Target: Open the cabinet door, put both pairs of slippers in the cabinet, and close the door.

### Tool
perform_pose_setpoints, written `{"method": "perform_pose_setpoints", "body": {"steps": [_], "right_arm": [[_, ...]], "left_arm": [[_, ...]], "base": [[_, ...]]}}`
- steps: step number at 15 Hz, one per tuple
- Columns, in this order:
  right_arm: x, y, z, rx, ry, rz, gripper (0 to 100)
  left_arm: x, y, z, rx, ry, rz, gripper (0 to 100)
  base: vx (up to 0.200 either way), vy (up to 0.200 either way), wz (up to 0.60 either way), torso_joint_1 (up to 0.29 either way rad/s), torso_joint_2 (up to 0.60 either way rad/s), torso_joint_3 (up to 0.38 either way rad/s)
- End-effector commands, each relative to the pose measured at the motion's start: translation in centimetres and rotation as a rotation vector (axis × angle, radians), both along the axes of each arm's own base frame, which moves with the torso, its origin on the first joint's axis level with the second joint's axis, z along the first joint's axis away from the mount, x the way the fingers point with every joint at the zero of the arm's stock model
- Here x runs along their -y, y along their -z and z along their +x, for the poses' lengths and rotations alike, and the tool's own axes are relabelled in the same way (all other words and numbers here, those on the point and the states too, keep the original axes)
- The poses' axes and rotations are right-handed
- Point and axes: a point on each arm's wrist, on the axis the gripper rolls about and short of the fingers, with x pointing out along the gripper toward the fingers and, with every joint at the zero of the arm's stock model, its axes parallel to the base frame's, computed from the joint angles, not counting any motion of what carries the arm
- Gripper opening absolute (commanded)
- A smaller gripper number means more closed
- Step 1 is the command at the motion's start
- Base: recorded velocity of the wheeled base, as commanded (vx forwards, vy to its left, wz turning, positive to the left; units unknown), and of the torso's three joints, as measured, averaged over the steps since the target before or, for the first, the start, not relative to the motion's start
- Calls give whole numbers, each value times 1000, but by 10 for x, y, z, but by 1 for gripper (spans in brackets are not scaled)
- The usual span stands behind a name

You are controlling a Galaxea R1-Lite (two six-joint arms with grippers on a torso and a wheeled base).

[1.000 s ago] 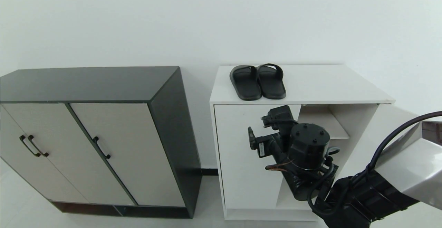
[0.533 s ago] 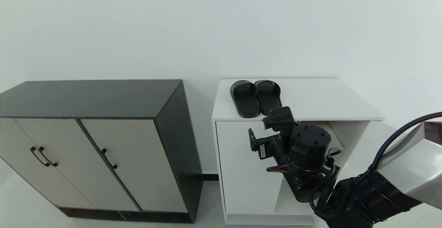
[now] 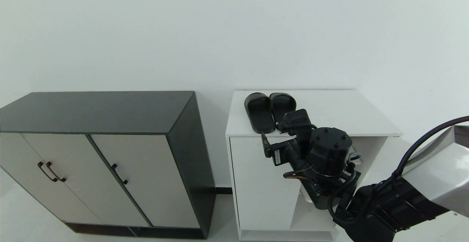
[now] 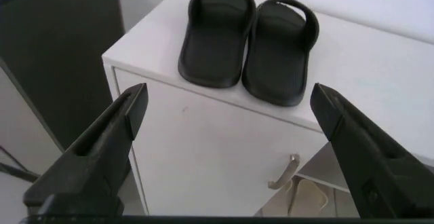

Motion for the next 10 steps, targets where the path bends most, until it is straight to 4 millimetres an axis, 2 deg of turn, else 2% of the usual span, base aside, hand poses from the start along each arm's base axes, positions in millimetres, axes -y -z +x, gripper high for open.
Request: {"method": "perform_pose_setpoints", "body": {"steps": [1, 2, 4, 6, 10], "right_arm": [[-1, -20, 2, -26, 2, 10, 100], [-1, -36, 1, -100, 3, 44, 100], [-6, -55, 3, -224, 28, 118, 100], [-7, -57, 11, -221, 89, 146, 100], [-5, -51, 23, -218, 136, 143, 100]], "left_arm": [[0, 0, 0, -1, 0, 0, 0], [0, 0, 0, -1, 0, 0, 0], [0, 0, 0, -1, 0, 2, 0], [0, 0, 0, -1, 0, -3, 0], [0, 0, 0, -1, 0, 0, 0]], "base": [[0, 0, 0, 0, 0, 0], [0, 0, 0, 0, 0, 0], [0, 0, 0, 0, 0, 0], [0, 0, 0, 0, 0, 0], [200, 0, 0, -7, -5, 2]]}}
